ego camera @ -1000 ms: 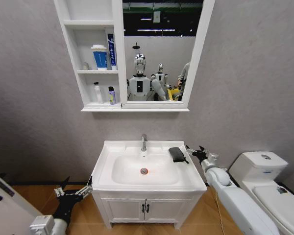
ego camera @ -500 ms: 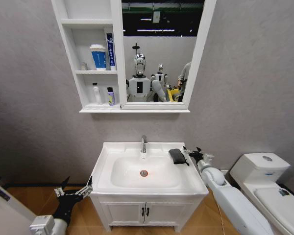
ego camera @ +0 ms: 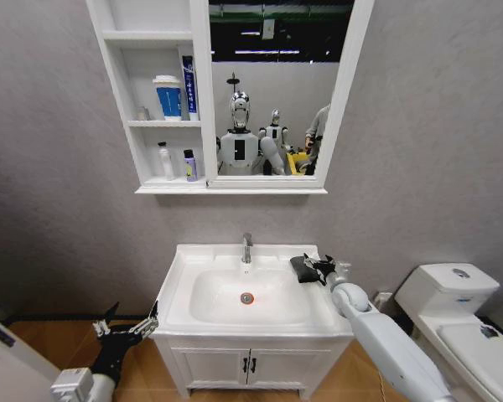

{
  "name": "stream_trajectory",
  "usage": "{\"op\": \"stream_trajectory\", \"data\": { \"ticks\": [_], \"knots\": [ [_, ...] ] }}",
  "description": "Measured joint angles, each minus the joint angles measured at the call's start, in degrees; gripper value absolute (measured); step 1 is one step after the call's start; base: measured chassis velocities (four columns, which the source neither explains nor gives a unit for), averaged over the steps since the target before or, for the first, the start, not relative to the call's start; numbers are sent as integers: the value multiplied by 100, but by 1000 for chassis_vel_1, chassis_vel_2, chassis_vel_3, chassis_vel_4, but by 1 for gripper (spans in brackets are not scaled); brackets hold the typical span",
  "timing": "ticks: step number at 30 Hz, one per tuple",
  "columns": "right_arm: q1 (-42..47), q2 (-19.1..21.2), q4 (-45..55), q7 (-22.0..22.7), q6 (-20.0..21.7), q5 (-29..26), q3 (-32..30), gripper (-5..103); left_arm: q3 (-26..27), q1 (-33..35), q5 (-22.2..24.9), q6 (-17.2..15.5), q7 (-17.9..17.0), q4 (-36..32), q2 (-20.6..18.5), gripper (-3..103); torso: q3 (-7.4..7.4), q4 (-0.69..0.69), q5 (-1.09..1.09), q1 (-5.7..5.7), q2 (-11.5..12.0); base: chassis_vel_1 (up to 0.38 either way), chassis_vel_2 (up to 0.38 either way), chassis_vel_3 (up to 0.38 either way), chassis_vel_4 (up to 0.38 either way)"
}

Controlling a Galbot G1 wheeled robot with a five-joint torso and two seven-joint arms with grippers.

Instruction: Move facial cleanser and shampoo from washbasin to cabinet, then wipe washbasin with towel.

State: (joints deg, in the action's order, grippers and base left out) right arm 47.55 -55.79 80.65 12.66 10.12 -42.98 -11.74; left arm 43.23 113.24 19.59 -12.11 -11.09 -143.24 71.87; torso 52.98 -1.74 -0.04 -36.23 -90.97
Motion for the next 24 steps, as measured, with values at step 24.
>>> {"op": "stream_trajectory", "data": {
  "ticks": [24],
  "knots": [
    [24,-283,-281,516,729,1,244,90,0,0,0,0,0,0,0,100,0,0,0,1,0,-31,28,32,-36]
  ]
}}
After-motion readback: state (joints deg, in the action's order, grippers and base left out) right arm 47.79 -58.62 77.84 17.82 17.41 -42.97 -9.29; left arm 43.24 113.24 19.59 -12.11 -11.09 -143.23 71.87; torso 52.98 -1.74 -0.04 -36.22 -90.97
